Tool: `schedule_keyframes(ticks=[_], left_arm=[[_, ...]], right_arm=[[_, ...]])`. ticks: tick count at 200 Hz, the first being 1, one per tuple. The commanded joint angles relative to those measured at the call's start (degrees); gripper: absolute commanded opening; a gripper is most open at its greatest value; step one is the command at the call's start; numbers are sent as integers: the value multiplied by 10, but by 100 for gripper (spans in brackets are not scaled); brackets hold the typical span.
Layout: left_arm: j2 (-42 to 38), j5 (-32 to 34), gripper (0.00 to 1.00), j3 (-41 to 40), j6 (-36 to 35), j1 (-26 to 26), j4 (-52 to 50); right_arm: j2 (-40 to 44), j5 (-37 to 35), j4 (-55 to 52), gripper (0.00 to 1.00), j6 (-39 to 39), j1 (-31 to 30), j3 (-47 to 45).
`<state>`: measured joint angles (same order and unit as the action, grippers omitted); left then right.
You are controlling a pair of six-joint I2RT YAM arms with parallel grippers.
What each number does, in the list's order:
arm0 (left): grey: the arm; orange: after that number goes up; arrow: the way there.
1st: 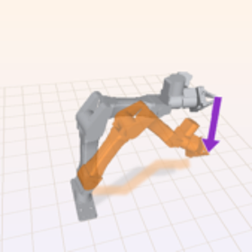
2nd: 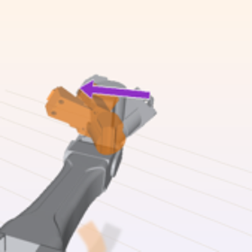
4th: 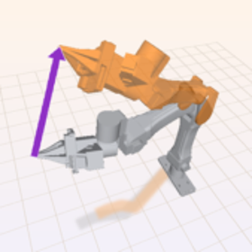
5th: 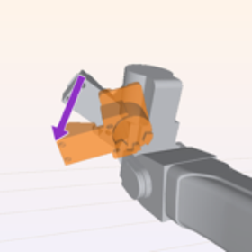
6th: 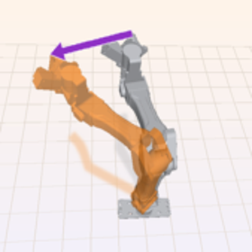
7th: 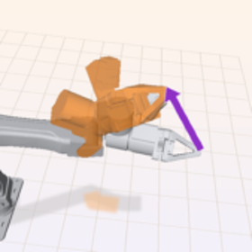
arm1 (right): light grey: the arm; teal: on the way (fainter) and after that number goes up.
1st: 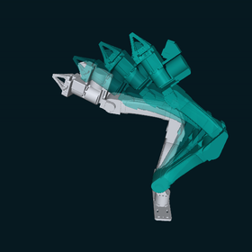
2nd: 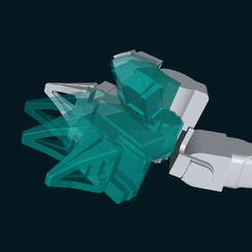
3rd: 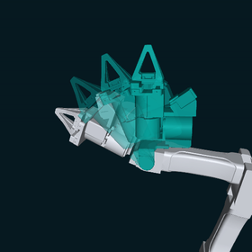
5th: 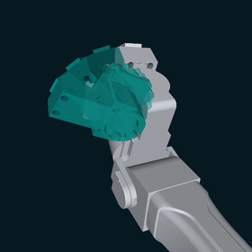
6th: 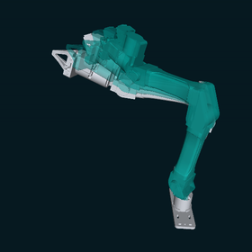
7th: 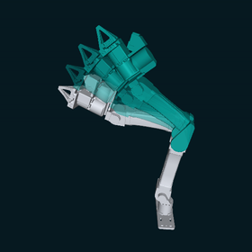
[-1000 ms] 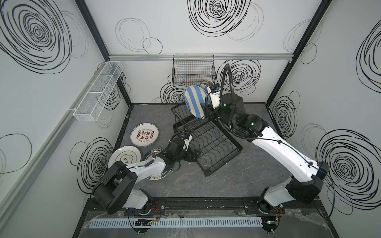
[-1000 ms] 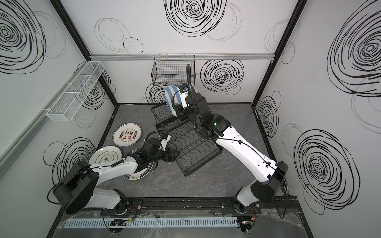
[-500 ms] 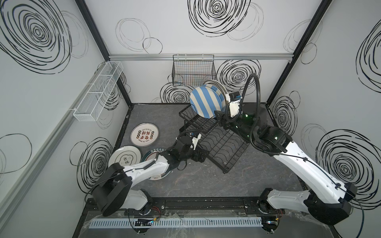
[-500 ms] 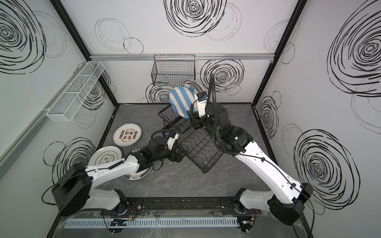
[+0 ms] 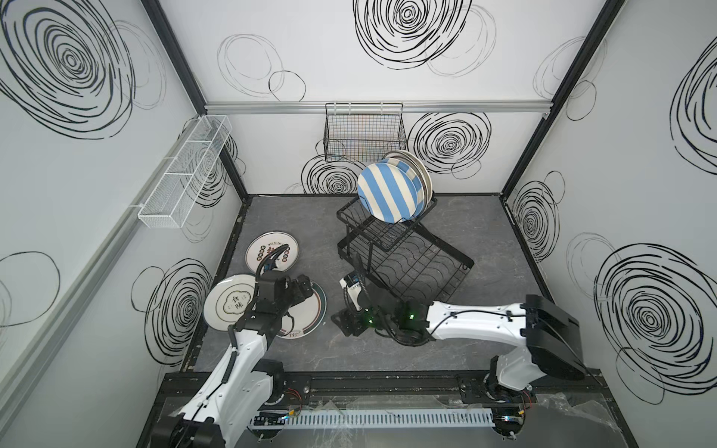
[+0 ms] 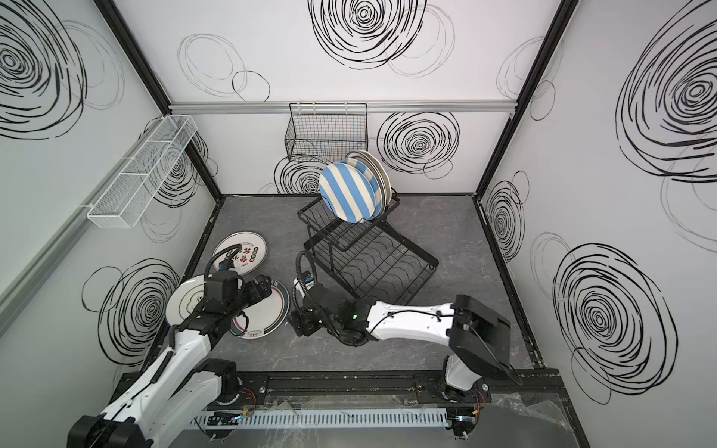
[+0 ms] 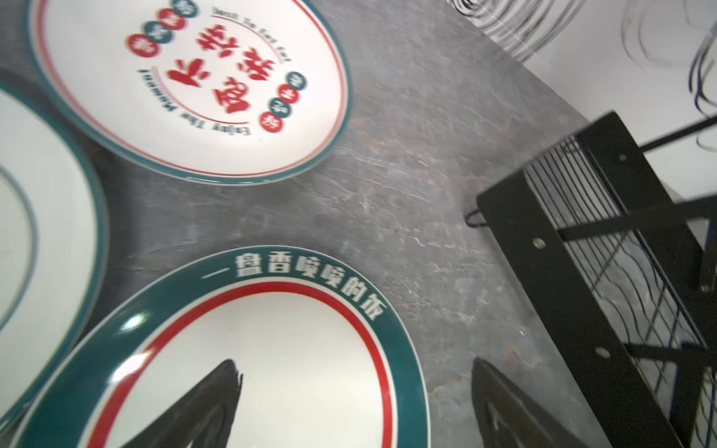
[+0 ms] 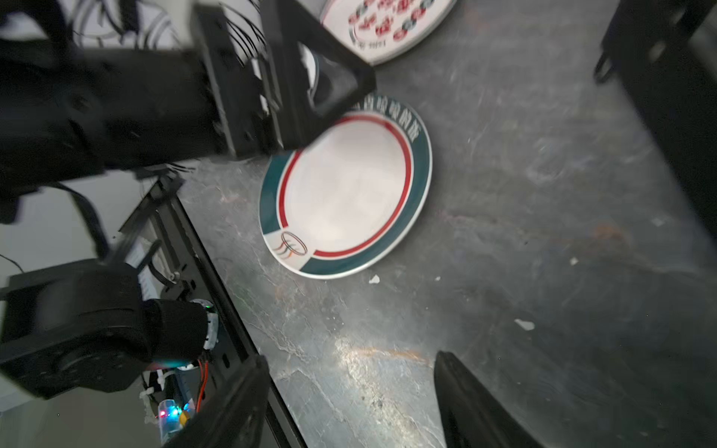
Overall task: Load plates into a dish rack
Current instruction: Pick up the plate from the middle-left of the table.
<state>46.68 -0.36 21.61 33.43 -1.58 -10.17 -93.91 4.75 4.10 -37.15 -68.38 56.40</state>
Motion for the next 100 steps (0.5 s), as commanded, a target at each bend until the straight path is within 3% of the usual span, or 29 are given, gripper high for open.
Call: schedule_keyframes(ticks=[1,40,100], left_arm=[[-25,-44,96,-6,22,67,33],[4,-167,96,20,17,161,51],[17,-212,96,50,-4,182,37]], right_arm=[[-47,39,57,72,-58,26,37],[-152,100,59,72,-62,74,89],[-248,147,31,72,-36,89,179]])
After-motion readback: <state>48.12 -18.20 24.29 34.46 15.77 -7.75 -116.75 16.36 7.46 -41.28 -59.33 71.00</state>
